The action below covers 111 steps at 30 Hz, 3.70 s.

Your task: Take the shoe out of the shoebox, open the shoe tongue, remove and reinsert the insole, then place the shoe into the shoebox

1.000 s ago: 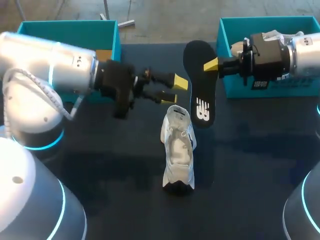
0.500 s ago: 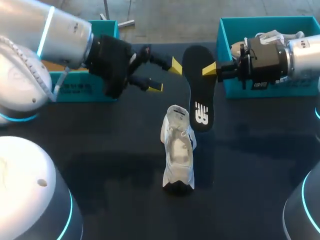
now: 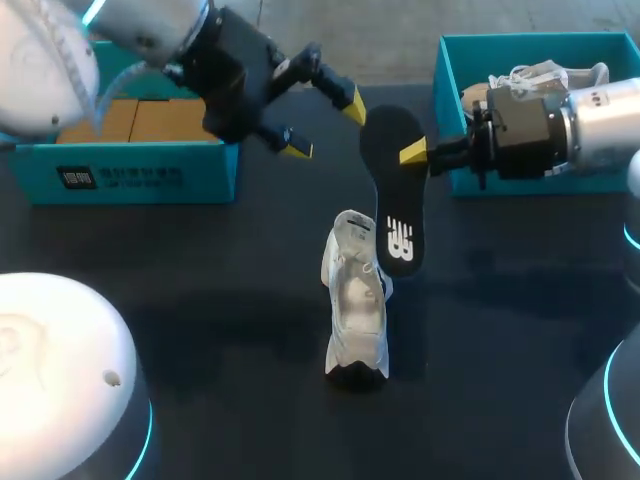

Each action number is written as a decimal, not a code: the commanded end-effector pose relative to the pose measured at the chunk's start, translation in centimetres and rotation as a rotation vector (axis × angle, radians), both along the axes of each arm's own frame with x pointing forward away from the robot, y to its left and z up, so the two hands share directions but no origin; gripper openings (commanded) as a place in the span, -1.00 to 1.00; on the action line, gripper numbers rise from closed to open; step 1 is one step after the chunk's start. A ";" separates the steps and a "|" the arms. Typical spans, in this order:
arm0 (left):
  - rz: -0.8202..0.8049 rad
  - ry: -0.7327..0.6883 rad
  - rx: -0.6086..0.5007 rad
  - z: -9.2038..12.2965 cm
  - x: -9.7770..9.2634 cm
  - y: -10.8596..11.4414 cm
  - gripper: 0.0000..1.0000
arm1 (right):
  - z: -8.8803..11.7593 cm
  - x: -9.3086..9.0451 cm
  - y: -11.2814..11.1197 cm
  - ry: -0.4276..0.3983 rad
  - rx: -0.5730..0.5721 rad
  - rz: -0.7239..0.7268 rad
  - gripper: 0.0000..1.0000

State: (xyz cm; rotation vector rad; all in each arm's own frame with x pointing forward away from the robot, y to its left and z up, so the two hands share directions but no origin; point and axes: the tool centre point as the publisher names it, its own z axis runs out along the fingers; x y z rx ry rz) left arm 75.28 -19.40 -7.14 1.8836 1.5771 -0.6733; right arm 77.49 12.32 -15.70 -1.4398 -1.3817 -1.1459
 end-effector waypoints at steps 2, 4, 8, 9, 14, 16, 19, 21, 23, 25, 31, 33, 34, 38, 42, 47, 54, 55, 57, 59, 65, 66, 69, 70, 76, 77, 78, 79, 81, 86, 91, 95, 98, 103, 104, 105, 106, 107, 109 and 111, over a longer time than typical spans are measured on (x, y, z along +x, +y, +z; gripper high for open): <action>0.010 -0.021 0.403 1.3 2.0 -0.6 1.00 | -0.2 0.2 0.5 -0.001 -0.002 0.002 -1.00; 0.017 -0.015 0.434 1.5 2.4 -0.6 1.00 | -0.3 0.3 0.5 -0.003 0.000 0.001 -1.00; 0.022 -0.031 0.502 1.9 3.0 -0.8 1.00 | -0.5 0.2 0.7 -0.005 0.008 0.004 -1.00; 0.013 -0.032 0.525 1.9 3.0 -0.9 1.00 | -0.6 0.2 0.7 -0.005 0.009 0.004 -1.00; -0.001 -0.010 0.592 2.0 3.1 -1.4 1.00 | -1.0 0.3 0.8 -0.003 0.016 0.006 -1.00; 0.000 -0.010 0.632 2.0 3.2 -1.6 1.00 | -1.1 0.3 0.9 -0.001 0.018 0.009 -1.00; 0.018 -0.015 0.644 2.1 3.5 -2.2 1.00 | -1.3 0.3 1.0 0.001 0.022 0.014 -1.00; 0.025 -0.019 0.653 2.3 3.6 -2.5 1.00 | -1.4 0.4 1.1 0.003 0.025 0.019 -1.00; 0.036 -0.049 0.653 2.5 3.8 -2.8 1.00 | -1.5 0.4 1.3 0.003 0.028 0.025 -1.00; 0.063 -0.087 0.619 2.6 4.0 -3.1 1.00 | -1.4 0.5 1.4 0.001 0.030 0.028 -1.00; 0.063 -0.087 0.619 2.6 4.0 -3.1 1.00 | -1.0 0.6 1.3 -0.003 0.022 0.031 -1.00; 0.063 -0.087 0.619 2.6 4.0 -3.1 1.00 | -1.0 0.6 1.3 -0.004 0.018 0.030 -1.00; 0.063 -0.087 0.619 2.6 4.0 -3.1 1.00 | -1.0 0.7 1.2 -0.004 0.017 0.030 -1.00; 0.063 -0.087 0.619 2.6 4.0 -3.1 1.00 | -0.9 0.7 1.3 -0.005 0.016 0.028 -1.00; 0.118 -0.064 0.597 2.6 4.1 -3.4 1.00 | -0.9 0.6 1.4 -0.003 0.013 0.032 -1.00; 0.222 -0.011 0.564 2.6 4.2 -4.3 1.00 | -0.8 0.5 1.6 0.001 0.036 0.030 -1.00; 0.220 0.019 0.563 2.4 3.8 -5.6 1.00 | -0.7 0.5 1.8 0.007 0.034 0.001 -1.00; 0.217 0.023 0.570 2.3 3.8 -5.7 1.00 | -0.6 0.5 1.9 0.007 0.035 0.001 -1.00; 0.204 0.025 0.587 2.1 3.7 -6.0 1.00 | -0.6 0.5 1.9 0.005 0.035 0.002 -1.00; 0.189 0.028 0.601 2.0 3.6 -6.5 1.00 | -0.6 0.5 2.0 0.006 0.035 0.003 -1.00; 0.140 0.007 0.643 1.8 3.1 -7.9 1.00 | -0.8 0.8 2.0 0.008 0.033 0.004 -1.00; 0.140 0.007 0.642 1.8 2.9 -8.0 1.00 | -0.8 0.9 1.9 0.007 0.032 0.003 -1.00; 0.129 0.008 0.654 1.5 2.6 -8.1 1.00 | -0.8 1.0 1.8 0.005 0.030 0.003 -1.00; 0.128 0.008 0.655 1.4 2.6 -8.1 1.00 | -0.8 1.1 1.7 0.004 0.029 0.003 -1.00; 0.123 0.004 0.655 1.4 2.3 -8.3 1.00 | -0.8 1.2 1.6 0.005 0.029 0.006 -1.00; 0.118 -0.003 0.651 1.5 2.2 -8.3 1.00 | -0.9 1.2 1.6 0.005 0.029 0.007 -1.00; 0.111 -0.017 0.653 1.5 2.1 -8.2 1.00 | -0.9 1.3 1.5 0.006 0.029 0.007 -1.00; 0.109 -0.033 0.653 1.6 2.0 -8.1 1.00 | -0.9 1.3 1.5 0.006 0.028 0.007 -1.00; 0.102 -0.049 0.630 1.7 1.9 -7.9 1.00 | -1.0 1.3 1.3 0.007 0.028 0.004 -1.00; 0.090 -0.044 0.473 2.7 1.4 -7.1 1.00 | -0.9 1.2 0.8 0.007 0.033 -0.008 -1.00; 0.097 -0.080 0.317 3.6 0.9 -6.3 1.00 | -0.6 1.1 0.1 0.002 0.031 -0.026 -1.00; 0.085 -0.090 0.227 3.7 0.6 -5.8 1.00 | -0.5 1.0 -0.4 0.000 0.030 -0.038 -1.00; 0.079 -0.081 0.145 3.8 0.4 -5.4 1.00 | -0.4 1.0 -0.7 -0.003 0.029 -0.045 -1.00; 0.074 -0.065 0.026 3.7 0.1 -4.4 1.00 | -0.3 0.8 -1.1 -0.005 0.031 -0.054 -1.00; 0.069 -0.069 0.002 3.6 0.1 -4.2 1.00 | -0.3 0.8 -1.1 -0.004 0.035 -0.057 -1.00; 0.064 -0.062 -0.033 3.6 0.0 -4.0 1.00 | -0.3 0.7 -1.2 -0.004 0.038 -0.058 -1.00; 0.062 -0.068 -0.067 3.6 -0.1 -3.8 1.00 | -0.3 0.7 -1.2 -0.005 0.040 -0.058 -1.00; 0.065 -0.057 -0.095 3.5 -0.2 -3.5 1.00 | -0.2 0.7 -1.2 -0.005 0.040 -0.059 -1.00; 0.069 -0.055 -0.136 3.3 -0.4 -3.1 1.00 | -0.1 0.6 -1.3 -0.007 0.039 -0.061 -1.00; 0.074 -0.045 -0.177 3.0 -0.4 -2.6 1.00 | -0.1 0.6 -1.5 -0.007 0.036 -0.064 -1.00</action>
